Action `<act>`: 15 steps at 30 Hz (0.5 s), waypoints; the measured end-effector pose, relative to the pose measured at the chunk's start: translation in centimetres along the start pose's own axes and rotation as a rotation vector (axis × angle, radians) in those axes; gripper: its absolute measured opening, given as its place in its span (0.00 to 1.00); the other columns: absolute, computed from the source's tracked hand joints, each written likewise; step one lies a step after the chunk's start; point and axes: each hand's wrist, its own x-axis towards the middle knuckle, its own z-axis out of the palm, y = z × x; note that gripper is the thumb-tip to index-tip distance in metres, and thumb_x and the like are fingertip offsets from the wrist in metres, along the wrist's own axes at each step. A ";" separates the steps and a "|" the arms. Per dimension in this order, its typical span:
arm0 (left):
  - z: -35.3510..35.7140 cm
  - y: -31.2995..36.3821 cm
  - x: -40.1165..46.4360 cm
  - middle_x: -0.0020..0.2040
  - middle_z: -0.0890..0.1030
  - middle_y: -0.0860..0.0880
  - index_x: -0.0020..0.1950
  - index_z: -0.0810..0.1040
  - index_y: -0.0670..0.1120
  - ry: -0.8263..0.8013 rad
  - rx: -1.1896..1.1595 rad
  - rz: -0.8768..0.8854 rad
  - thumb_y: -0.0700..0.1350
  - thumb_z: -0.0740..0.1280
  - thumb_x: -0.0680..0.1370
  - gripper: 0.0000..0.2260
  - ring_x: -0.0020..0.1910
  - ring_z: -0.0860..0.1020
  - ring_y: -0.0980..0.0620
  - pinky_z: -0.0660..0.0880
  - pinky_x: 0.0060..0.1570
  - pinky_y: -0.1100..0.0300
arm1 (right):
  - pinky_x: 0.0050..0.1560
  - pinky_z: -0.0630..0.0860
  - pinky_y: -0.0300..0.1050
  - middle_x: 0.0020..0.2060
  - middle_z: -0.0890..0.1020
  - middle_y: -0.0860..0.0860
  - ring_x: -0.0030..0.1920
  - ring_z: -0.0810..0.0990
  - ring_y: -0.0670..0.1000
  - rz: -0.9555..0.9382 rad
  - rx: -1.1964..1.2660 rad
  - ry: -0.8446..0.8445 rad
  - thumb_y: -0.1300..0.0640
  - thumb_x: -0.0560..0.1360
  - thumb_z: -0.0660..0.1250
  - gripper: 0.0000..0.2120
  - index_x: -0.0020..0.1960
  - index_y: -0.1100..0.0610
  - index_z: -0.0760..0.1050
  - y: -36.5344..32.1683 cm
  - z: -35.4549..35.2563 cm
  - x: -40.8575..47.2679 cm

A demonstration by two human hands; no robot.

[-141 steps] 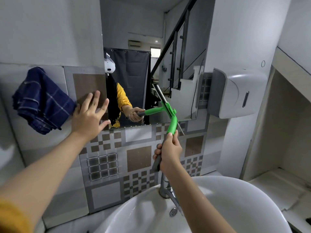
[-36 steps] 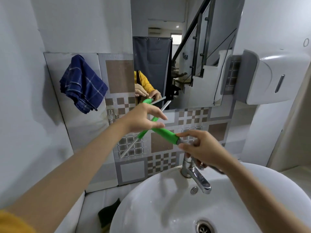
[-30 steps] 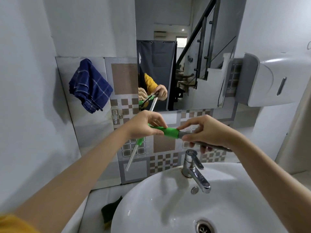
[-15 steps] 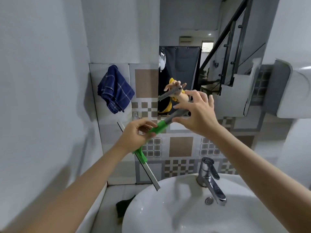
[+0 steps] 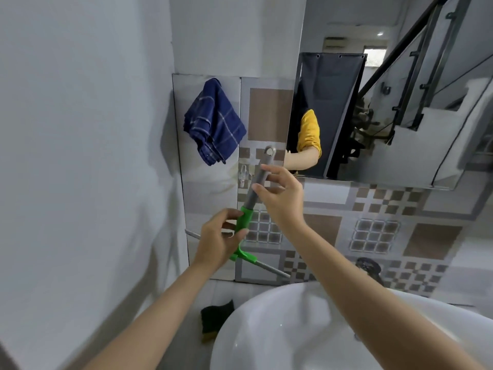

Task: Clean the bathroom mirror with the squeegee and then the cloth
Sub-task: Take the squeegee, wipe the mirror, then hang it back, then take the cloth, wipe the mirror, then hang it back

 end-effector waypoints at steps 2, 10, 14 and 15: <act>-0.1 -0.9 -0.1 0.49 0.79 0.55 0.51 0.74 0.55 0.022 -0.005 -0.024 0.42 0.73 0.70 0.14 0.44 0.79 0.55 0.81 0.41 0.53 | 0.42 0.84 0.48 0.52 0.81 0.54 0.46 0.84 0.50 -0.002 0.020 -0.026 0.65 0.70 0.74 0.18 0.57 0.51 0.77 0.5 1.2 0.2; 0.4 -4.3 -1.5 0.50 0.77 0.62 0.57 0.73 0.55 -0.025 0.085 -0.040 0.48 0.72 0.72 0.16 0.47 0.77 0.62 0.78 0.43 0.63 | 0.46 0.83 0.45 0.56 0.80 0.56 0.46 0.83 0.48 0.072 0.015 -0.084 0.65 0.71 0.73 0.22 0.62 0.53 0.74 4.3 3.0 -0.5; 0.8 -6.0 -2.3 0.52 0.76 0.63 0.59 0.71 0.56 -0.062 0.081 -0.105 0.49 0.71 0.73 0.17 0.50 0.76 0.64 0.76 0.45 0.68 | 0.43 0.81 0.36 0.57 0.79 0.55 0.42 0.82 0.40 0.131 -0.007 -0.113 0.64 0.71 0.73 0.22 0.63 0.52 0.74 6.2 3.7 -1.0; 0.9 -6.3 -2.4 0.52 0.76 0.63 0.60 0.71 0.55 -0.066 0.080 -0.115 0.49 0.71 0.73 0.17 0.50 0.76 0.64 0.76 0.45 0.69 | 0.43 0.81 0.35 0.57 0.79 0.55 0.44 0.82 0.42 0.142 -0.009 -0.119 0.64 0.71 0.73 0.22 0.63 0.51 0.73 6.5 3.8 -0.9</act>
